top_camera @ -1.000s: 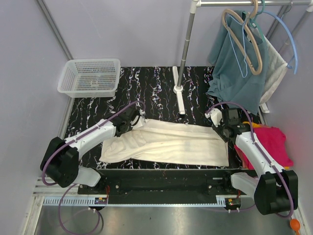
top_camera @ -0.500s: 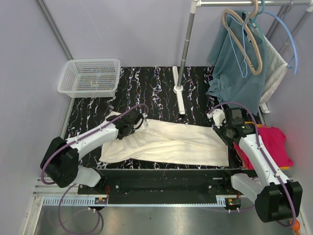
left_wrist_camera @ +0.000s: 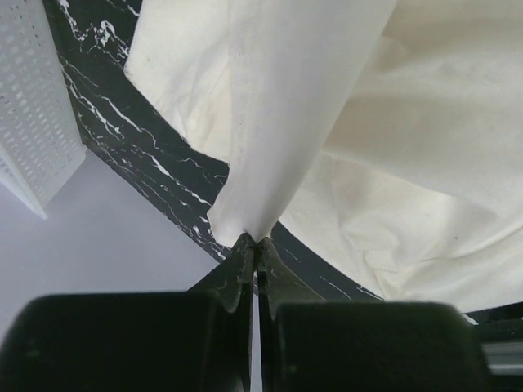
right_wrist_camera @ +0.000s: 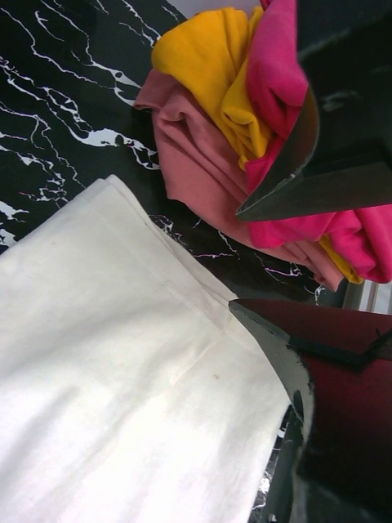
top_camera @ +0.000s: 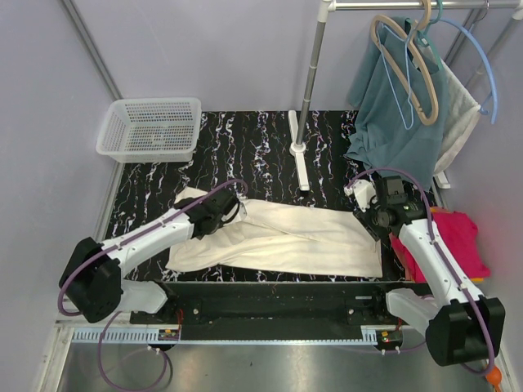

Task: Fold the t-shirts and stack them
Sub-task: Fold the tshirt

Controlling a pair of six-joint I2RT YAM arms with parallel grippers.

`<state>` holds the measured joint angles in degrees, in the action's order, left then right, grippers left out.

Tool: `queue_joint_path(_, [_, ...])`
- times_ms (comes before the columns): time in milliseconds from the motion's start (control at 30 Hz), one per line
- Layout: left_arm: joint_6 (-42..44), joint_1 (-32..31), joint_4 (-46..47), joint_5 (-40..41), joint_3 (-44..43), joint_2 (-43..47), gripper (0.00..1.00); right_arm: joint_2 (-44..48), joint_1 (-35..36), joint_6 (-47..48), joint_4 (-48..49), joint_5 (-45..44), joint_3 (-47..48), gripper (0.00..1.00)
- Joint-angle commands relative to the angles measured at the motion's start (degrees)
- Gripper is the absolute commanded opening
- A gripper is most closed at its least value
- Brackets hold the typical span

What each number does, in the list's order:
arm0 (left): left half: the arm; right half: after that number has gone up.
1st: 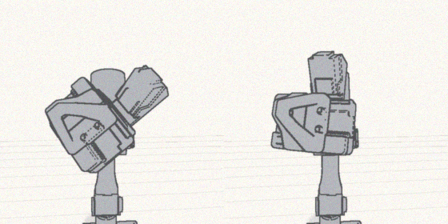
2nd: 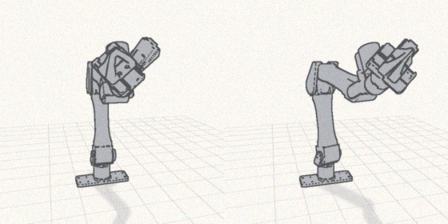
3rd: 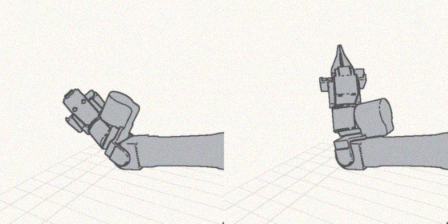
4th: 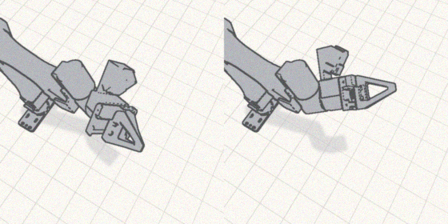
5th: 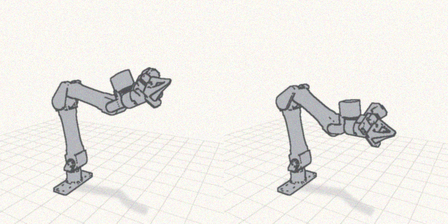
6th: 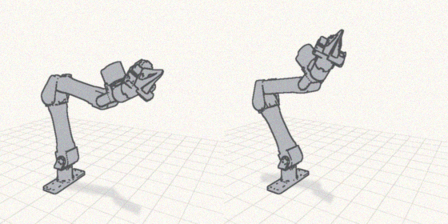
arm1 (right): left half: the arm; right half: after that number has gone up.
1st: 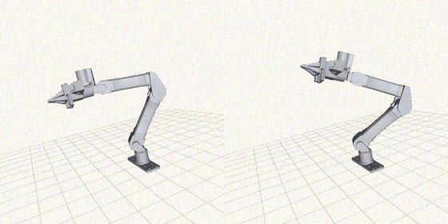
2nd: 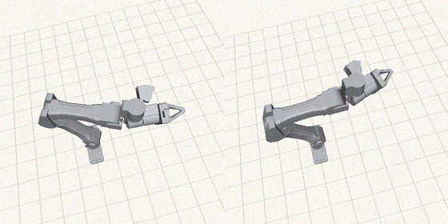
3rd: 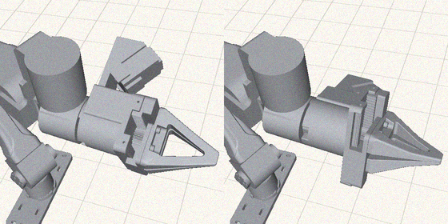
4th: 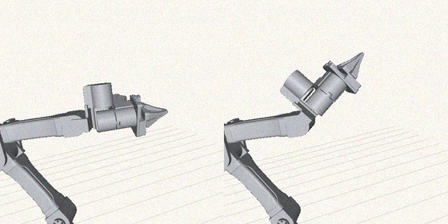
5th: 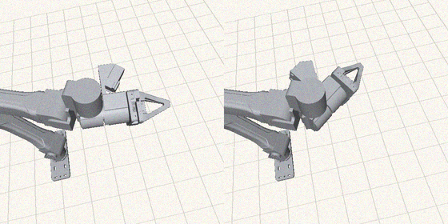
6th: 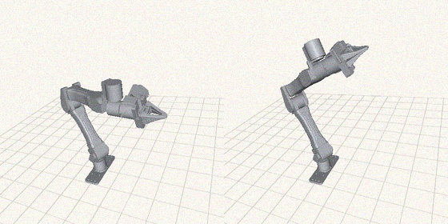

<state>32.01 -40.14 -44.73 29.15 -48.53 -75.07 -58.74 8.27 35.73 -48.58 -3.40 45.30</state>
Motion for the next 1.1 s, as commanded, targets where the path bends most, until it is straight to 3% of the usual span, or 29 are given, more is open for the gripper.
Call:
queue_joint_path(0, [-1.07,-0.55,-2.11,4.07,0.46,3.61,0.0,-2.16,0.43,0.05,4.63,0.59,-0.12,0.5])
queue_joint_path(300, [-3.0,-1.52,-3.61,4.08,1.42,4.32,0.03,-1.91,0.34,0.05,5.69,0.33,-1.44,0.5])
queue_joint_path(433, [-3.88,-2.22,-3.78,2.94,2.65,4.32,0.15,-1.64,0.43,0.31,6.13,-0.12,-2.49,0.5])
queue_joint_path(533, [-3.71,-2.66,-4.05,0.66,2.83,5.01,0.33,-1.9,0.43,0.31,6.48,-0.2,-2.58,0.5])
queue_joint_path(667, [-2.57,-2.84,-3.79,-2.86,2.22,7.56,0.44,-2.52,0.43,0.31,6.74,-0.12,-2.58,0.5])
queue_joint_path(867, [1.65,-2.31,2.52,-4.45,2.39,12.13,0.64,-3.4,0.43,0.31,7.88,-0.29,-3.11,0.5])
queue_joint_path(967, [5.16,0.31,6.57,-8.65,3.01,12.32,0.68,-3.92,0.43,-0.04,8.32,0.06,-3.11,0.5])
queue_joint_path(1067, [7.89,6.01,7.29,-19.18,1.25,10.3,0.69,-4.19,0.43,-0.31,8.24,0.5,-3.37,0.5])
